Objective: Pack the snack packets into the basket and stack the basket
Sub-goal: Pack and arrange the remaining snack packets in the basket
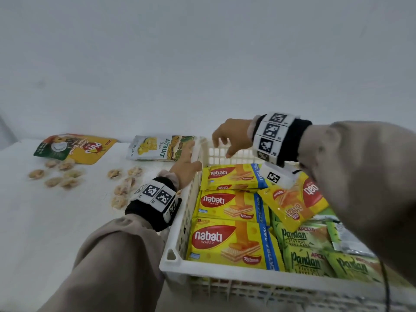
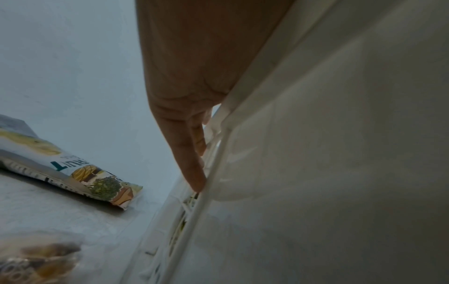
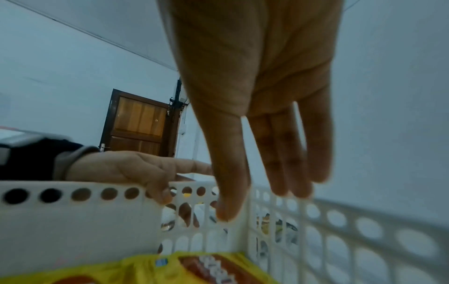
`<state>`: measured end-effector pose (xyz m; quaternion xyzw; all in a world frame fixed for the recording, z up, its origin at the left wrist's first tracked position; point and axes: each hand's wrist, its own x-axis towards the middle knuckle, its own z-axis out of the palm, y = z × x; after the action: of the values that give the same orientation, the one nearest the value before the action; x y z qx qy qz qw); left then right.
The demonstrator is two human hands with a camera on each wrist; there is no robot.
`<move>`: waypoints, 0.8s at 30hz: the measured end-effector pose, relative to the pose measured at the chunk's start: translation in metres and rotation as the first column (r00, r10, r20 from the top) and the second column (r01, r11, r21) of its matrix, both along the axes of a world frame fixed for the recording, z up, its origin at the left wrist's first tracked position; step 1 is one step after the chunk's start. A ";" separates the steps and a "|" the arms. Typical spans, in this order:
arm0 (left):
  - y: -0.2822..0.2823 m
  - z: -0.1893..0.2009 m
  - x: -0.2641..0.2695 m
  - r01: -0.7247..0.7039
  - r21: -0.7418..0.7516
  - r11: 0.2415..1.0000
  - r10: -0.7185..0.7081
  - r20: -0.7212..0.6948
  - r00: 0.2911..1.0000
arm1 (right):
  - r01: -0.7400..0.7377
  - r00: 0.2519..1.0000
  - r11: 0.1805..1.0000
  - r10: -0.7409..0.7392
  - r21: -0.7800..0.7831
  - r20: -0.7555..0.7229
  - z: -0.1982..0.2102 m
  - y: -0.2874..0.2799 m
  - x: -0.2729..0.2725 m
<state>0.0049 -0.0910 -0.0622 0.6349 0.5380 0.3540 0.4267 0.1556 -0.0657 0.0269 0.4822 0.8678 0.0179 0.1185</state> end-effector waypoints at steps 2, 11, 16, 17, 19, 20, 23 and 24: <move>0.001 -0.001 0.000 0.002 0.004 1.000 -0.002 -0.015 1.000 | 0.080 0.988 0.994 -0.070 -0.075 0.139 -0.001 -0.009 0.015; 0.005 -0.002 -0.001 0.010 -0.007 1.000 -0.011 -0.065 0.998 | 0.147 0.974 0.957 -0.097 -0.250 0.204 -0.049 -0.022 0.044; 0.004 -0.002 0.000 0.011 0.002 1.000 -0.011 -0.071 0.997 | 0.138 0.958 0.975 -0.086 -0.176 0.272 -0.057 -0.020 0.031; 0.004 -0.001 0.001 0.014 0.002 1.000 -0.014 -0.076 0.997 | 0.130 0.954 0.980 -0.082 -0.154 0.289 -0.058 -0.022 0.029; 0.004 -0.002 0.000 0.015 -0.002 1.000 -0.015 -0.081 0.997 | 0.140 0.959 0.970 -0.083 -0.198 0.272 -0.055 -0.022 0.028; 0.004 -0.002 0.000 0.012 -0.004 1.000 -0.013 -0.085 0.996 | 0.164 0.965 0.952 -0.100 -0.259 0.241 -0.050 -0.021 0.031; 0.004 -0.001 0.000 0.012 -0.008 1.000 -0.013 -0.089 0.996 | 0.233 0.970 0.903 -0.189 -0.361 0.155 -0.028 -0.016 0.049; 0.004 -0.001 0.000 0.012 -0.007 1.000 -0.012 -0.089 0.996 | 0.238 0.969 0.903 -0.196 -0.359 0.150 -0.020 -0.017 0.056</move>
<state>0.0044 -0.0866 -0.0637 0.6521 0.5538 0.3209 0.4063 0.2116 -0.0830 0.0067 0.5427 0.7882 -0.1346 0.2571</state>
